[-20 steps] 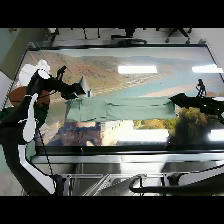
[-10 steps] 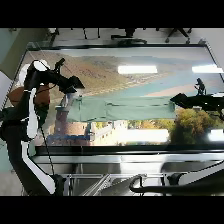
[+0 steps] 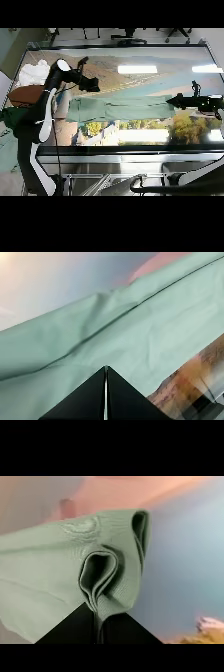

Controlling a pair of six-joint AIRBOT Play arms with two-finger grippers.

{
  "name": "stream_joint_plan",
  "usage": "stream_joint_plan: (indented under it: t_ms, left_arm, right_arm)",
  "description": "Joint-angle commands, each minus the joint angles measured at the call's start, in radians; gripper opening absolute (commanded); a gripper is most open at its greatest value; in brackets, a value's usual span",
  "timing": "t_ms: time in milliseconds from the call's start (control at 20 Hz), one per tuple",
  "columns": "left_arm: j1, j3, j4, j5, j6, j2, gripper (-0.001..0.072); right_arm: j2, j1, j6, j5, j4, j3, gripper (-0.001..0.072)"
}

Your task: Fold the shirts.

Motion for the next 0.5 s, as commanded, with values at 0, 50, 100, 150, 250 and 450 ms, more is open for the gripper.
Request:
stream_joint_plan:
  t_ms: [0,50,100,150,250,450]
  left_arm:
    - [-0.145,0.001,0.001,0.139,0.0,-0.036,0.0017]
    - [-0.182,0.001,0.0,0.182,0.0,-0.056,0.0018]
    - [-0.223,0.001,0.002,0.238,0.001,-0.08,0.0019]
    - [-0.26,0.001,0.001,0.303,0.001,-0.106,0.0019]
    - [-0.32,0.002,-0.011,0.406,0.0,-0.156,0.0019]
    - [-0.393,0.011,-0.197,0.574,0.001,-0.253,0.0019]
  right_arm:
    - [0.049,-0.001,0.031,0.121,0.036,0.075,0.0014]
    - [0.073,-0.001,0.048,0.176,0.042,0.111,0.0015]
    - [0.094,-0.001,0.068,0.223,0.068,0.146,0.0015]
    - [0.116,-0.001,0.091,0.27,0.106,0.187,0.0014]
    - [0.155,-0.001,0.145,0.334,0.181,0.268,0.0015]
    - [0.233,0.002,0.233,0.356,0.308,0.336,0.0015]
